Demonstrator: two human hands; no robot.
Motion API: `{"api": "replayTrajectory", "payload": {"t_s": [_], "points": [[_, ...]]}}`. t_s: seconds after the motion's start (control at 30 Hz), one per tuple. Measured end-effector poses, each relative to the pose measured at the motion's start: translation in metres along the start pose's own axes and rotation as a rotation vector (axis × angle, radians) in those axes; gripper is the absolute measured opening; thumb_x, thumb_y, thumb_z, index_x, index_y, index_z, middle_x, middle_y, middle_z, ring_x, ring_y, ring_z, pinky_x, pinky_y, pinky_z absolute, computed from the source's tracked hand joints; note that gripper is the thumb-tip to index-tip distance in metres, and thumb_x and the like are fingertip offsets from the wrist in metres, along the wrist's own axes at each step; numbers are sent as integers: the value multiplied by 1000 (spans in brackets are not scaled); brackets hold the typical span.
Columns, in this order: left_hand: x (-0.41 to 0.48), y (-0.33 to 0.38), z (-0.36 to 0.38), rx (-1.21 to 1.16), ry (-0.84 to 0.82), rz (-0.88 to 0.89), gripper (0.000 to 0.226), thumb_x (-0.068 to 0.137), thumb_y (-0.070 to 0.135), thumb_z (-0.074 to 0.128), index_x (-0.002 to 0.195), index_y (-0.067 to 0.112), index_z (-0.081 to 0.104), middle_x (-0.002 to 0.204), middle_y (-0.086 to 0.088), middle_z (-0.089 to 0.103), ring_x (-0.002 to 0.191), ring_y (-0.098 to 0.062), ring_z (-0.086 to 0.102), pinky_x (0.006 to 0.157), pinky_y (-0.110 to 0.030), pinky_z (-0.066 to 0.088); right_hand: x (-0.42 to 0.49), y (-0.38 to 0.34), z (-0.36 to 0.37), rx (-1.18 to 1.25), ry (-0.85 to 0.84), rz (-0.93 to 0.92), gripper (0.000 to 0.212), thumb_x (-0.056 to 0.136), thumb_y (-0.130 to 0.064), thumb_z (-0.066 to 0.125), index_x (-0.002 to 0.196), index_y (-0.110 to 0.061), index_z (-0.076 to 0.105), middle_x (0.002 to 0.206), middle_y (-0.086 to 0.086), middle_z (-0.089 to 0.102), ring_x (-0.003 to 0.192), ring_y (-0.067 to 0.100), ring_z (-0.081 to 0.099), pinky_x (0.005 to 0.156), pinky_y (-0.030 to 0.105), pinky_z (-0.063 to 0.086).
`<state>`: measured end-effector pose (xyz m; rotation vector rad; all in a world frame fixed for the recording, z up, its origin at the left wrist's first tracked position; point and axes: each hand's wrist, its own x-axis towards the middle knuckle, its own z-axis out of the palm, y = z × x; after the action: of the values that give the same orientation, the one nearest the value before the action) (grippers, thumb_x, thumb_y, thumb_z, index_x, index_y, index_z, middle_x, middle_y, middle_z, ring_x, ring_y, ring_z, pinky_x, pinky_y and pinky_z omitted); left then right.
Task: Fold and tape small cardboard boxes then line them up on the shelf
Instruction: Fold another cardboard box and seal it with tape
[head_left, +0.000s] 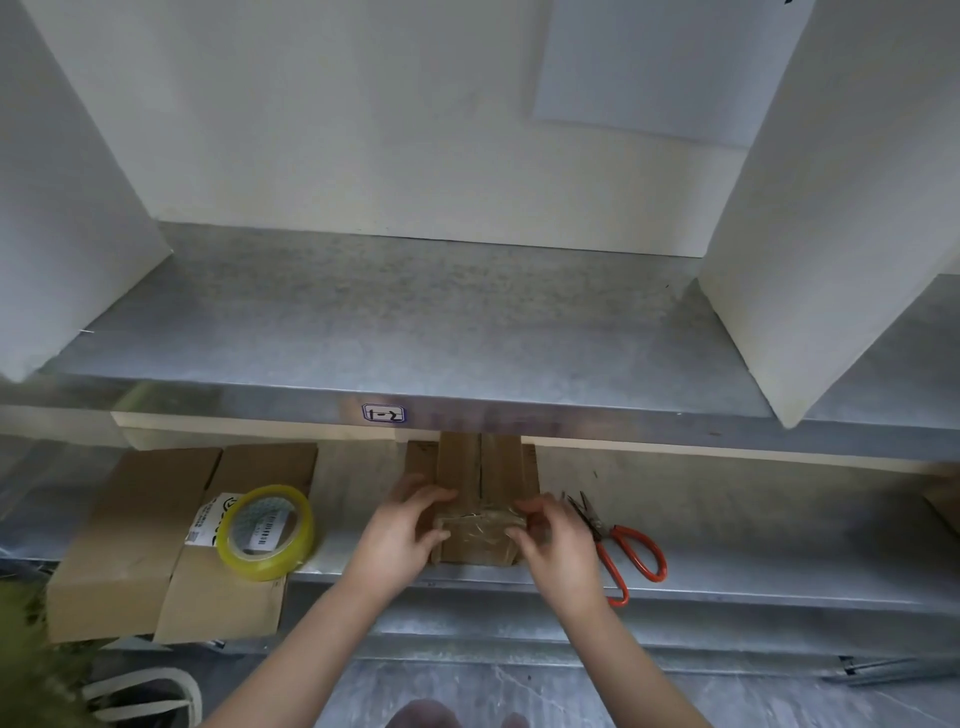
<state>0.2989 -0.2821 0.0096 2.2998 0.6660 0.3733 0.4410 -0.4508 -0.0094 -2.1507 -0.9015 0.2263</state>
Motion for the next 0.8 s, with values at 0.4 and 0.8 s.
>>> {"api": "replayTrajectory", "payload": {"t_s": [0.4,0.8], "points": [[0,10,1,-211,-60,-194,66,76,45,78,132,37,45,128,14,49,116,-10,53,97,-28,45,15,-17,-3,169,-125,186,28,80,-37,76,96,-23,57,103,-11,55,96,6,56,76,13,40],[-11,21,-17,-813,-122,-504,87,71,47,80,143,30,33,128,-1,55,118,-23,56,105,-46,44,-6,-32,-24,620,-212,457,54,86,-33,72,132,-24,45,127,0,60,117,19,58,104,43,46]]}}
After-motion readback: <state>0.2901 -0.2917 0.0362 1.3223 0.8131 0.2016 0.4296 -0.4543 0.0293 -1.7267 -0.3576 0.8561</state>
